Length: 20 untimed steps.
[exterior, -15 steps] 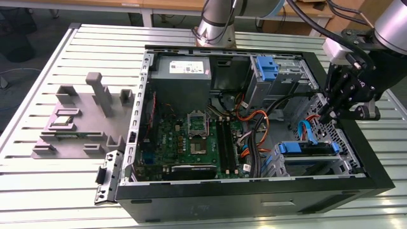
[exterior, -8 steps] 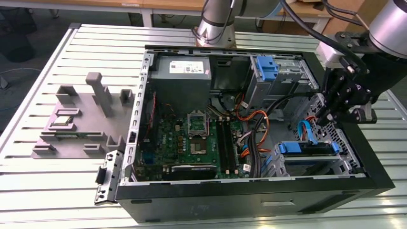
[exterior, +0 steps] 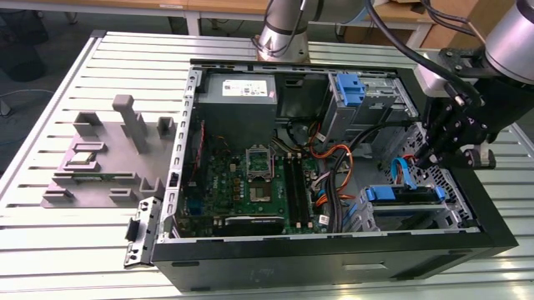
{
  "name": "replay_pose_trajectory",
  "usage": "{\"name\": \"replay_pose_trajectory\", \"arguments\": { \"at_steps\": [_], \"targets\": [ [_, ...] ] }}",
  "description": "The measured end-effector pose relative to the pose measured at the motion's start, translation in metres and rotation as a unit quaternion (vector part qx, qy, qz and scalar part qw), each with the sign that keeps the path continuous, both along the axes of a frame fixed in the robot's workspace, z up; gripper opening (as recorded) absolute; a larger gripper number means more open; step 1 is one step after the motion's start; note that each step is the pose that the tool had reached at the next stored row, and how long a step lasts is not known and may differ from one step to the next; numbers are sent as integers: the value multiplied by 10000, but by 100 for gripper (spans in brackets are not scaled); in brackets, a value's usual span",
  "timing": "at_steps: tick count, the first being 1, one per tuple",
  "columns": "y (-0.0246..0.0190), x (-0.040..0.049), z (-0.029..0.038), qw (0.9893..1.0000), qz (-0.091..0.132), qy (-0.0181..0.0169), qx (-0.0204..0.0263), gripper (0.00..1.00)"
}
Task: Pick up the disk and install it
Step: 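Insert the second disk wire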
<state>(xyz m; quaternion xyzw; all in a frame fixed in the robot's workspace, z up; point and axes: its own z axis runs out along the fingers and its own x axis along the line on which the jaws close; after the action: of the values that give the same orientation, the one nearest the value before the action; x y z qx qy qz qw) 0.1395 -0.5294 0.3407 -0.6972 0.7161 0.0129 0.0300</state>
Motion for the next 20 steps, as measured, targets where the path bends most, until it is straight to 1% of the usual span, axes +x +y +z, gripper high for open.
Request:
{"name": "replay_pose_trajectory", "arguments": {
  "at_steps": [4,6,9,15,20],
  "targets": [
    [-39,-27,2,10000,0,-39,61,18],
    [-58,-42,1,9999,0,-58,84,18],
    [-86,-63,1,9999,0,-68,87,18],
    [-168,-89,1,9999,0,-69,86,18],
    [-222,-106,1,9999,0,-69,80,18]
  ]
}}
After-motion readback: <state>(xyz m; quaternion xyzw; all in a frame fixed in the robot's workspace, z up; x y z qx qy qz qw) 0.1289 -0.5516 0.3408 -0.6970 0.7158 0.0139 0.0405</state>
